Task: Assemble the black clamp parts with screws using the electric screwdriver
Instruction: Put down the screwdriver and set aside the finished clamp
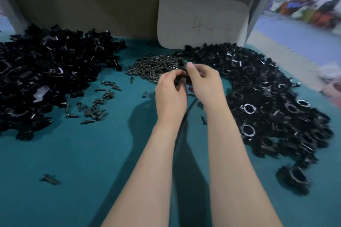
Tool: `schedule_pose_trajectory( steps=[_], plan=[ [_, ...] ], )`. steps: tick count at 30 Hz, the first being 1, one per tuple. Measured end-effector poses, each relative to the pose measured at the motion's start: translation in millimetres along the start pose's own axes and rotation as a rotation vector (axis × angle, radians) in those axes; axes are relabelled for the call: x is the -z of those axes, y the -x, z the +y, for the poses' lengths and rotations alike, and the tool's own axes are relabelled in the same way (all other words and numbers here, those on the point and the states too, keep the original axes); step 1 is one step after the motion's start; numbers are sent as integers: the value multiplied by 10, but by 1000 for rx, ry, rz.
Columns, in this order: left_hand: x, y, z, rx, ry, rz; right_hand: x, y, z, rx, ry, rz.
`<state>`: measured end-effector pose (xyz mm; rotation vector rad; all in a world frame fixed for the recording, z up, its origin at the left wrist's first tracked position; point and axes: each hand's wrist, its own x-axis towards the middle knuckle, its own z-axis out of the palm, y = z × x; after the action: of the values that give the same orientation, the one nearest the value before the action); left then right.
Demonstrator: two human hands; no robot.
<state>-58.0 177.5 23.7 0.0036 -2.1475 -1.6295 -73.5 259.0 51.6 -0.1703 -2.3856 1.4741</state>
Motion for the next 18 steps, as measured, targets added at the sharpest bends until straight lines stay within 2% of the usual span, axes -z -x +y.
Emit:
schedule_pose_trajectory(
  steps=[3,7,9,12,15,18],
  plan=[
    [-432,70,328,-115,-5,-138,500,29,94,9,98,233],
    [-1035,292,604,-145,-45,-344,1099,59,347,-119,246,468],
    [-1286,416,635,-129,-97,-454,1315,63,513,-221,318,491],
    [-1525,555,558,-108,-218,-585,1458,77,736,-332,403,412],
    [-1587,591,465,-126,-243,-564,1434,89,815,-313,387,406],
    [-1516,525,447,-104,-127,-481,1344,97,769,-246,359,489]
  ],
)
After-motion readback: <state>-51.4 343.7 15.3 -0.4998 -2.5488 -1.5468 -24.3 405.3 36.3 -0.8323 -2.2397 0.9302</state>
